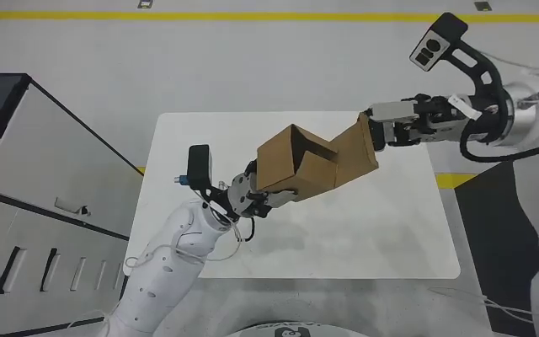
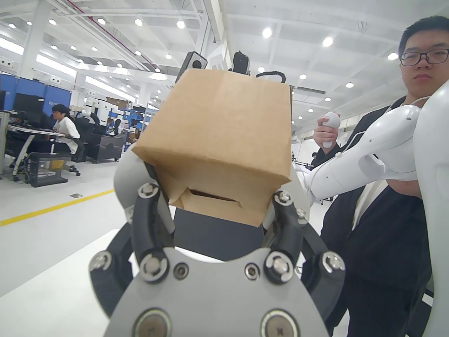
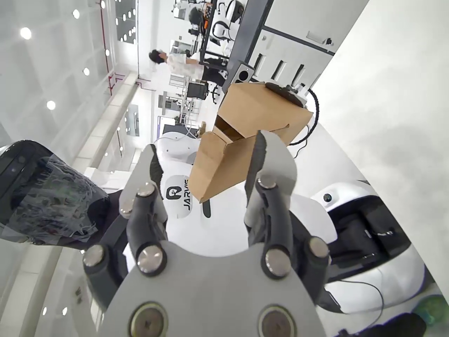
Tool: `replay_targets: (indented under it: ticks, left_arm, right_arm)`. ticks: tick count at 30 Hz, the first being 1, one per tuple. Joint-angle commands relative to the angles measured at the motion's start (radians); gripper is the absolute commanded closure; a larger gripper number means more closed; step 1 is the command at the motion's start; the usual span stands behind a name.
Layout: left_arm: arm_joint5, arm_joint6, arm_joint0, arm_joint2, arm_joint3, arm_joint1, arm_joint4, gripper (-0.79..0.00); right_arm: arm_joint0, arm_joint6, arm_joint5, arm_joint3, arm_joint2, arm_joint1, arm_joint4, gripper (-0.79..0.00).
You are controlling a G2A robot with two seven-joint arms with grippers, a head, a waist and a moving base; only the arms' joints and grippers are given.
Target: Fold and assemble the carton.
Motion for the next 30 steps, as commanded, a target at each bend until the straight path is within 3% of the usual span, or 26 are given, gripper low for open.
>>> replay_targets:
  ticks: [1, 2, 6, 16, 27, 30]
  left_arm:
    - [-0.002, -0.001, -0.001, 0.000, 0.001, 0.000, 0.003, 0.000]
    - [-0.003, -0.001, -0.001, 0.000, 0.000, 0.000, 0.004, 0.000]
    - [-0.007, -0.002, 0.001, 0.000, -0.001, -0.001, 0.010, 0.000]
    - [-0.005, -0.015, 0.001, -0.007, -0.003, 0.000, 0.034, 0.000]
    - [0.017, -0.028, 0.011, -0.016, -0.012, 0.002, 0.082, 0.000]
    - [0.024, -0.029, 0.014, -0.019, -0.017, 0.002, 0.096, 0.000]
  right_arm:
    - [0.005, -0.002, 0.007, 0.001, -0.009, 0.000, -0.004, -0.157]
    - [0.007, -0.002, 0.009, 0.003, -0.012, 0.001, -0.005, -0.135]
    - [0.013, -0.006, 0.006, 0.006, -0.016, 0.001, 0.003, -0.197]
    - [0.029, 0.024, 0.040, -0.003, -0.037, 0.007, -0.010, -0.256]
    - [0.091, 0.036, 0.063, -0.002, -0.118, 0.036, -0.046, -0.200]
    - [0.114, 0.032, 0.067, -0.002, -0.146, 0.053, -0.048, -0.237]
